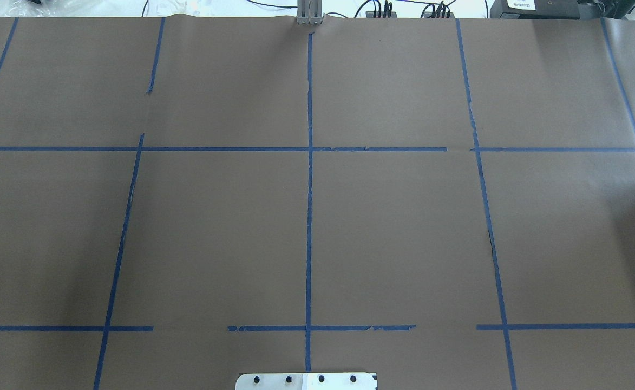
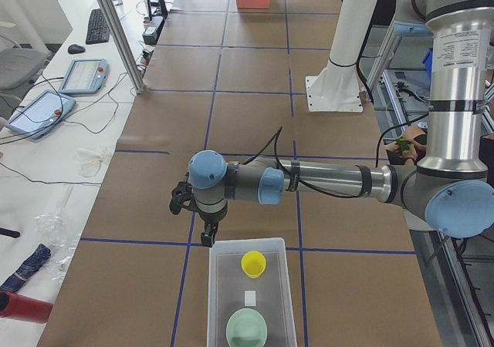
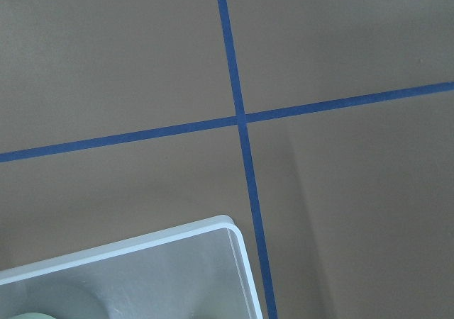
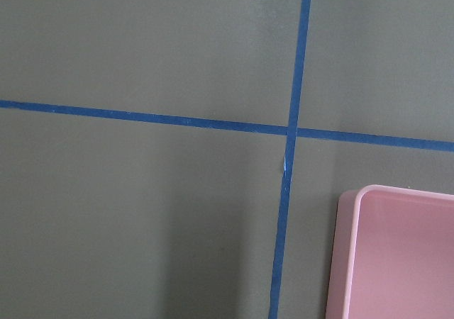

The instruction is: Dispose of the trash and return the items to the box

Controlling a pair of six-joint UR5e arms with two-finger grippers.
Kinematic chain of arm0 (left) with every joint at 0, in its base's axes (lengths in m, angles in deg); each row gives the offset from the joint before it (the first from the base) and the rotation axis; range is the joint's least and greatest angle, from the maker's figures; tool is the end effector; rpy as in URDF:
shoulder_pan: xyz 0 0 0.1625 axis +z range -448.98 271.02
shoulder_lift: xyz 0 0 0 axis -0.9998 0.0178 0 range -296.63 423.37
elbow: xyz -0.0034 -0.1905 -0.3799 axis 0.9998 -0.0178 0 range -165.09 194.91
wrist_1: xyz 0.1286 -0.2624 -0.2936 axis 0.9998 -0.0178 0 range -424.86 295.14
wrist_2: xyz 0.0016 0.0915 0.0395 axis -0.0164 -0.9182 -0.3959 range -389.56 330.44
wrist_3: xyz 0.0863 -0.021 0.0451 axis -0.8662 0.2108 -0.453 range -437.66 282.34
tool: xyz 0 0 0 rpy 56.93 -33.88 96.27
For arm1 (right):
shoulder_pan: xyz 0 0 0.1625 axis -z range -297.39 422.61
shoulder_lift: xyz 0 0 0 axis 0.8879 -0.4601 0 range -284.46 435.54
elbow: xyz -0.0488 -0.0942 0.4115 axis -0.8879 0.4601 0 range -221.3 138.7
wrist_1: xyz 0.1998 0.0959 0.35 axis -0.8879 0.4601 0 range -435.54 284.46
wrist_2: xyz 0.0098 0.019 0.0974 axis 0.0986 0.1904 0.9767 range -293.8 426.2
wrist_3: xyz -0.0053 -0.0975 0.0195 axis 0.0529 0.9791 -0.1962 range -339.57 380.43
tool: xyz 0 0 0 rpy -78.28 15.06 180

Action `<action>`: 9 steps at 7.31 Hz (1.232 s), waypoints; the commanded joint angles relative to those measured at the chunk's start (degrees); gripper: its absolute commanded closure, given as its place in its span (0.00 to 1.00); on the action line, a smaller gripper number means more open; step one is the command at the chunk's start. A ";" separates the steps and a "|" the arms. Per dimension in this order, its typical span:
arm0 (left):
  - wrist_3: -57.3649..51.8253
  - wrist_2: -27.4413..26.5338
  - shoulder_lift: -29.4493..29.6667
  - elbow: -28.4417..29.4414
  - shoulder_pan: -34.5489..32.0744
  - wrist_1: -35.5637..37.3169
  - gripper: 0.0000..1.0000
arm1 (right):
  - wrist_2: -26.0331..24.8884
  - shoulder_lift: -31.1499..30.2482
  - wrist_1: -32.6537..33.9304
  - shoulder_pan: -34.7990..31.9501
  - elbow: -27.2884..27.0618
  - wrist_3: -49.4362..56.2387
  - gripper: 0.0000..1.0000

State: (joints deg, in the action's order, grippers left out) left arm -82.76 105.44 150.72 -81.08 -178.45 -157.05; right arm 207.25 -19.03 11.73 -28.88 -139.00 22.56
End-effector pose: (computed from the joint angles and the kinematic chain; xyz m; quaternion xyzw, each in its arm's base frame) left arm -0.0584 -0.4785 0.6248 0.0598 0.3801 0.0637 0.9208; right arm 0.0678 -0.4617 0.6168 0.0596 -0.4287 -0.0271 0.9011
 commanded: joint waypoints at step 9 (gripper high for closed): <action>0.70 0.09 0.19 0.28 -0.09 0.09 0.00 | 0.10 0.00 0.00 0.00 -0.21 -0.02 0.00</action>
State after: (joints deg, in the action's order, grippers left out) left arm -82.09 105.52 150.85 -80.82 -178.51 -156.98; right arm 207.35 -19.11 11.73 -28.88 -139.16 22.54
